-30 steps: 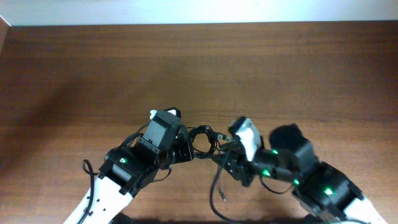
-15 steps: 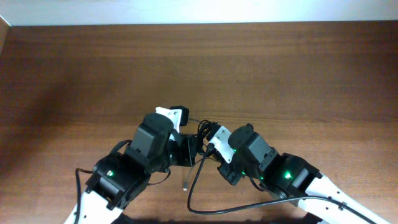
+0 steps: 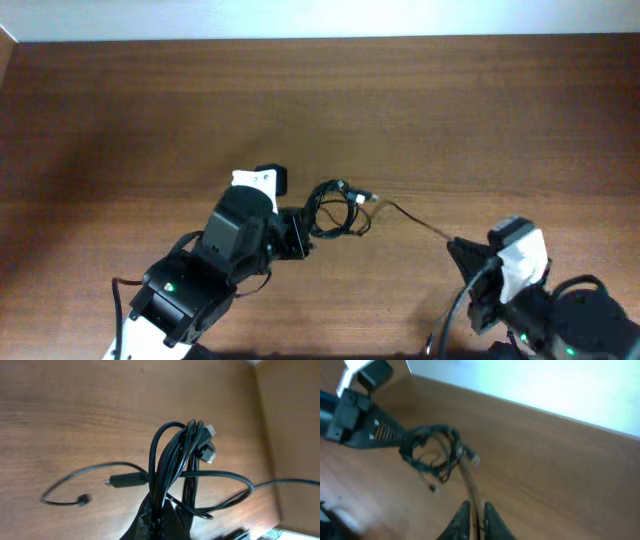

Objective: Untangle cables

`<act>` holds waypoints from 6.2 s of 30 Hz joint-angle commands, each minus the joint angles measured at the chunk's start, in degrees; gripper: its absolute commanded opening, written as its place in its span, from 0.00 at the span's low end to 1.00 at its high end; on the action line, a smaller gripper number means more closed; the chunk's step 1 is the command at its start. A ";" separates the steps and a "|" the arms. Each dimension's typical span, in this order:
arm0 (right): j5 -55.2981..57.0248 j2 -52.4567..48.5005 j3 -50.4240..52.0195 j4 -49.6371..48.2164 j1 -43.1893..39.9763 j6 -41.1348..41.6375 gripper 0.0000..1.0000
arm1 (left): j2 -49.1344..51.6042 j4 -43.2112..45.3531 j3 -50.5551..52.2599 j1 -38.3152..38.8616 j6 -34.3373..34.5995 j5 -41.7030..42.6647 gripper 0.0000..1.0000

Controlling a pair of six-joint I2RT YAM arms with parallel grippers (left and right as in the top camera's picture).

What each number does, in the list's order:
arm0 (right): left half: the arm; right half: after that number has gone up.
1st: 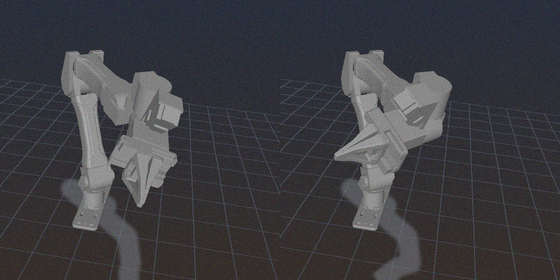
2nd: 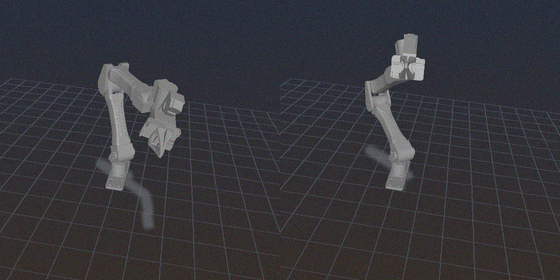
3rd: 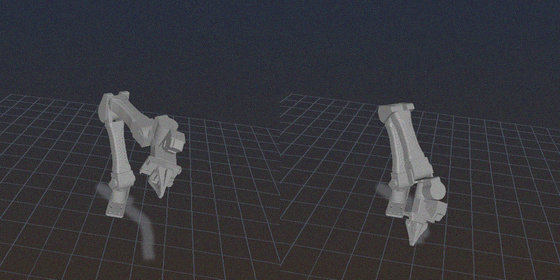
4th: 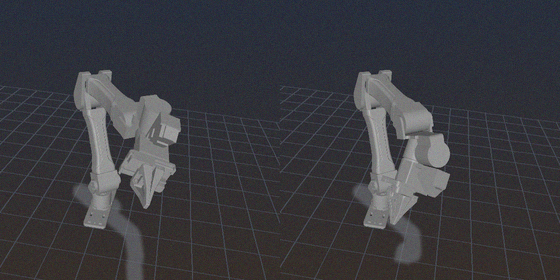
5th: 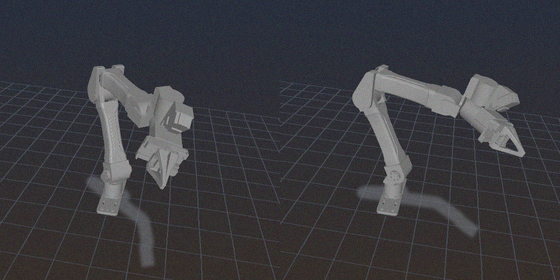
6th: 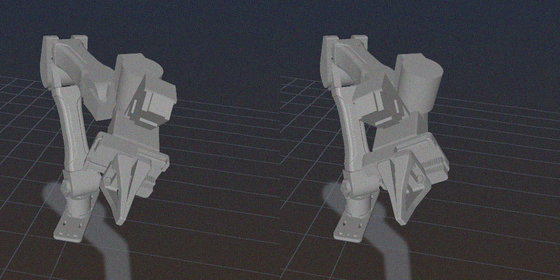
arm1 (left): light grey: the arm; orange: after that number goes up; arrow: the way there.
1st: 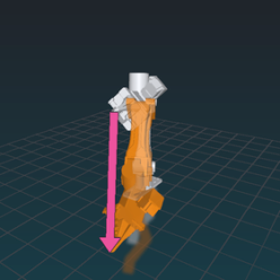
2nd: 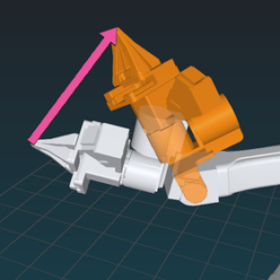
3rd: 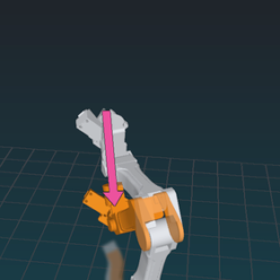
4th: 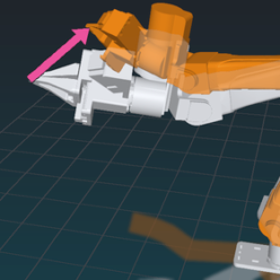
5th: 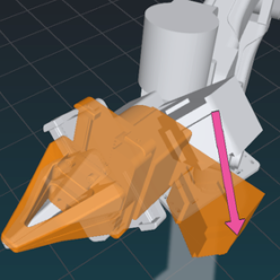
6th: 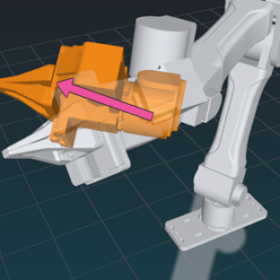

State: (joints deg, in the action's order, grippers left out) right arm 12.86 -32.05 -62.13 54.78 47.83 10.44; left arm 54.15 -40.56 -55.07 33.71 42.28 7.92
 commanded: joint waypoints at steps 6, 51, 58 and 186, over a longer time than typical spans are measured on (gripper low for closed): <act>-9.86 -13.79 0.83 -2.25 0.11 3.56 0.49 | -1.79 4.11 -0.50 -1.49 11.78 -4.76 0.00; -7.67 -29.83 0.20 -29.86 0.11 32.09 0.31 | -4.68 6.67 -0.48 -7.15 -34.32 32.72 0.00; -5.03 -28.15 0.17 -17.27 0.11 30.08 0.04 | -4.68 4.02 -0.48 -7.15 -36.15 20.33 0.00; -5.11 -6.60 -0.57 -7.80 0.11 40.35 0.04 | 0.22 21.24 -0.48 -7.26 -43.98 19.32 0.00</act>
State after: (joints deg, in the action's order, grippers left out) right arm 7.03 -45.01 -62.37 45.84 48.36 55.42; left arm 54.96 -19.53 -55.31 26.98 -8.19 46.72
